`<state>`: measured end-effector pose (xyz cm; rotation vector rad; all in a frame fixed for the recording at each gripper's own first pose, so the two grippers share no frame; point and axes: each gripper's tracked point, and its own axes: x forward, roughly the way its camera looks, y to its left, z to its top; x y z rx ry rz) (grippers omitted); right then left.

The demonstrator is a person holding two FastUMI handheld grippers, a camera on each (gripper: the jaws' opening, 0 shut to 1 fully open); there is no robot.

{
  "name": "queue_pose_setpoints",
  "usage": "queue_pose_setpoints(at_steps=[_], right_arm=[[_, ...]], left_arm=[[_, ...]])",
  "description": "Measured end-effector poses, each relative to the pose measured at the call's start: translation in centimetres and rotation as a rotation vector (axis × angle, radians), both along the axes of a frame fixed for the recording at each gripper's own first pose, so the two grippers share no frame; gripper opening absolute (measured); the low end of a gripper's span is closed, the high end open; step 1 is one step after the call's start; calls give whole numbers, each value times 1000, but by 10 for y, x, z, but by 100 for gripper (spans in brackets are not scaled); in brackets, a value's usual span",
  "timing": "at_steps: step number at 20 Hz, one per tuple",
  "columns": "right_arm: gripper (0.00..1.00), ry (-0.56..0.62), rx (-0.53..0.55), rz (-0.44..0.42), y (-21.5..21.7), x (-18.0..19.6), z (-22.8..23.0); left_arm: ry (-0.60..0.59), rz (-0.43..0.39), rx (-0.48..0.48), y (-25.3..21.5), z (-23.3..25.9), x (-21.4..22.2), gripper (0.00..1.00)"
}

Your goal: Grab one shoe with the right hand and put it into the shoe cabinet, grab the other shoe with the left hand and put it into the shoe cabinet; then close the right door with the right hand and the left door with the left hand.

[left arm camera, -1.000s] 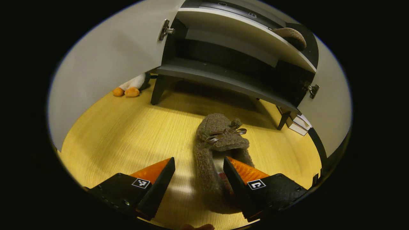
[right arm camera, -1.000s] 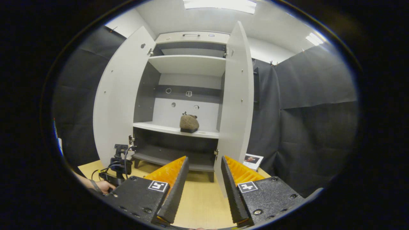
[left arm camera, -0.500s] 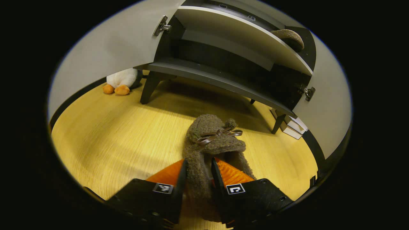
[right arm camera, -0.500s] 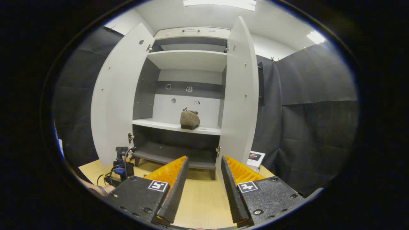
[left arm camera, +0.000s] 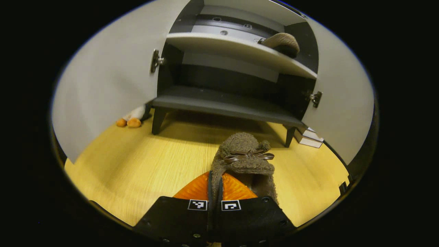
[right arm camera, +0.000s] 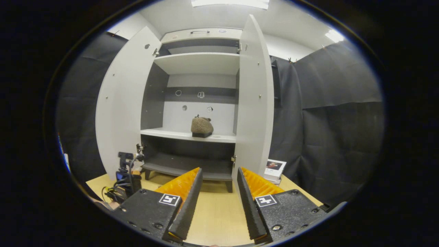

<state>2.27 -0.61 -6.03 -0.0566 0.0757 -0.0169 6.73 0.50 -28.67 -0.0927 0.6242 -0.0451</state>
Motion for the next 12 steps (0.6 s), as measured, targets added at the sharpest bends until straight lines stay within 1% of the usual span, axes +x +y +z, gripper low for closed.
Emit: queue_pose_setpoints(at_steps=[3,6,8,10,12], right_arm=[[70,-5,6,16,3,1,0],[70,-7,18,38,9,0,-2],[70,-13,16,48,11,-2,0],[70,-21,15,57,13,-3,2],[70,-34,15,62,14,-4,6]], left_arm=[[-110,21,-25,-9,72,8,1],[-196,65,-61,-9,141,42,1],[-262,88,-103,-8,185,80,1],[-320,116,-90,-2,220,126,0],[-329,138,-70,5,237,175,0]])
